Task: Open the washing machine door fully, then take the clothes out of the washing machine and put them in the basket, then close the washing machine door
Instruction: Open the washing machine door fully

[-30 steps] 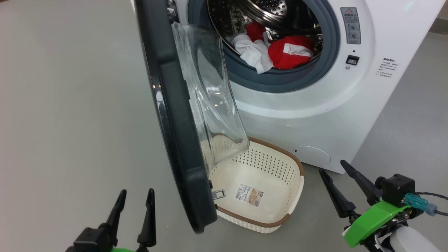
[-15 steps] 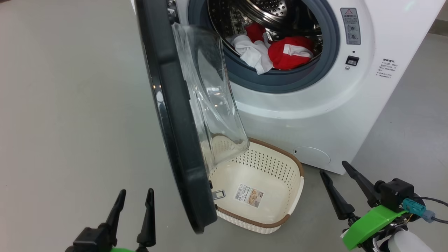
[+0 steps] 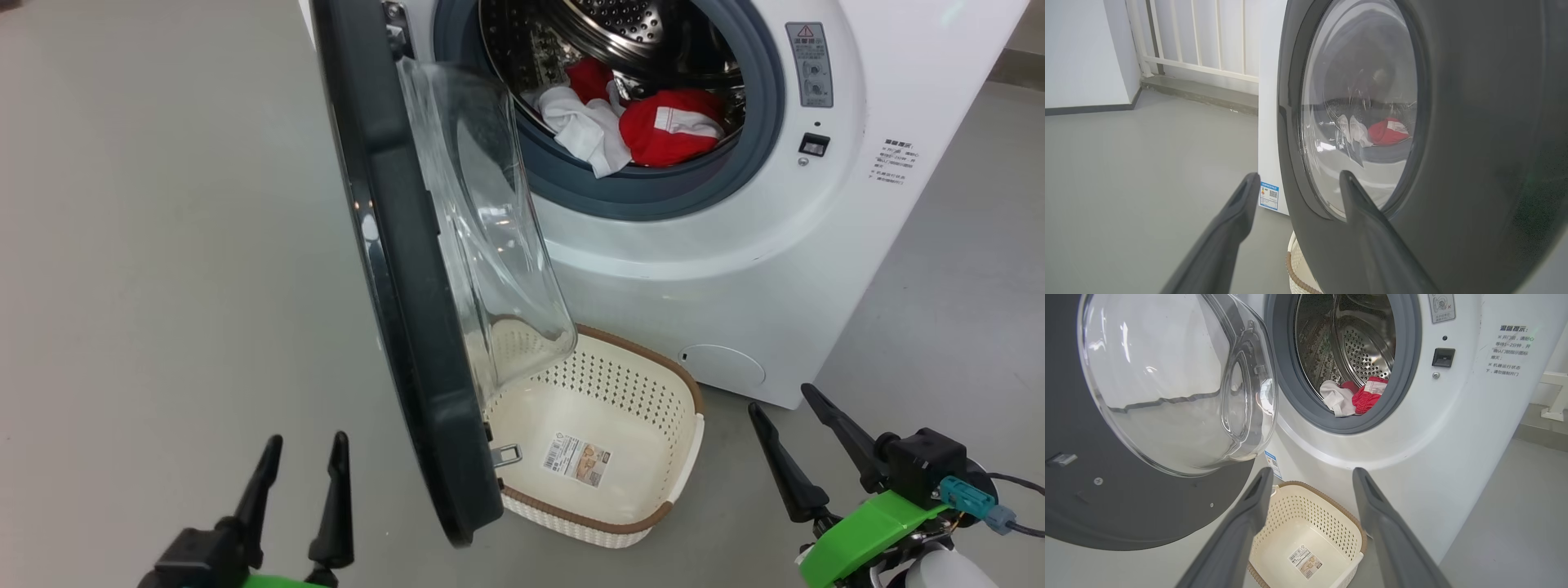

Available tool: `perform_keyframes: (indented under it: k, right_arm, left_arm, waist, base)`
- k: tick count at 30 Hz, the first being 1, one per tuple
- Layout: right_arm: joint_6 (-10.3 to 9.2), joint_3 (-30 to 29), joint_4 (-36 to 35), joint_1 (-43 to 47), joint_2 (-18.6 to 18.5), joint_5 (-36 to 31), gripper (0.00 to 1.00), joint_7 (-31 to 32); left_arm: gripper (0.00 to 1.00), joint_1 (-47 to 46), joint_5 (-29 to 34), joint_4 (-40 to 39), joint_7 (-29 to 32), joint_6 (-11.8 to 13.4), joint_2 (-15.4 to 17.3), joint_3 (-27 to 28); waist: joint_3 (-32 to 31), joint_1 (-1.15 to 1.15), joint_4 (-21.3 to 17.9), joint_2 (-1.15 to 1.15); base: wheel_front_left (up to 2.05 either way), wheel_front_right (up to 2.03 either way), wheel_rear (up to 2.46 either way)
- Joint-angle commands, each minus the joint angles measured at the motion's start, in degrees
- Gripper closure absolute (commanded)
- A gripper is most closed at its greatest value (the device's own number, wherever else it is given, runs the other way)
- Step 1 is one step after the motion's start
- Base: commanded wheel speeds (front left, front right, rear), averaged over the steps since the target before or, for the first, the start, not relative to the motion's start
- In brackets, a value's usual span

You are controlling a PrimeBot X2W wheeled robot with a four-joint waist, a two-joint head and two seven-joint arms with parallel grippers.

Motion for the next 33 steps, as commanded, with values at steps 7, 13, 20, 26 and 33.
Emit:
perform_keyframes:
  k: [7, 13, 20, 26, 33]
  right_arm:
    - [0.36, -0.2, -2.2, 0.3, -0.3, -1.5, 0.00, -0.7]
    - [0.36, -0.5, -2.7, 0.2, -0.2, -1.9, 0.00, -0.7]
    - [0.36, -0.8, -3.5, -0.1, -0.1, -2.3, 0.00, -0.7]
    - [0.36, -0.9, -4.0, -0.5, -0.1, -2.6, 0.00, -0.7]
    - [0.36, -0.8, -4.2, -0.6, 0.2, -2.7, 0.00, -0.7]
  left_arm:
    - [1.00, -2.0, -2.4, -9.5, -0.5, 0.2, 0.5, 4.8]
    - [1.00, -3.3, -2.6, -22.9, -0.5, 0.0, 0.5, 3.5]
    - [1.00, -2.6, -2.6, -31.9, -0.5, -1.1, 0.5, -6.8]
    - [1.00, -0.7, -5.4, -26.8, -0.5, -2.5, 0.5, -17.8]
    - [1.00, -1.5, -10.1, -12.1, -0.5, -2.6, 0.5, -21.1]
  waist:
    - [0.1, 0.00, -0.2, 0.00]
    - [0.1, 0.00, -0.4, 0.00]
    - [0.3, 0.00, -0.7, 0.00]
    - [0.5, 0.00, -1.2, 0.00]
    - [0.2, 0.00, -2.0, 0.00]
  base:
    - [0.00, 0.00, 0.00]
    - [0.00, 0.00, 0.00]
    - [0.00, 0.00, 0.00]
    - [0.00, 0.00, 0.00]
    - [0.00, 0.00, 0.00]
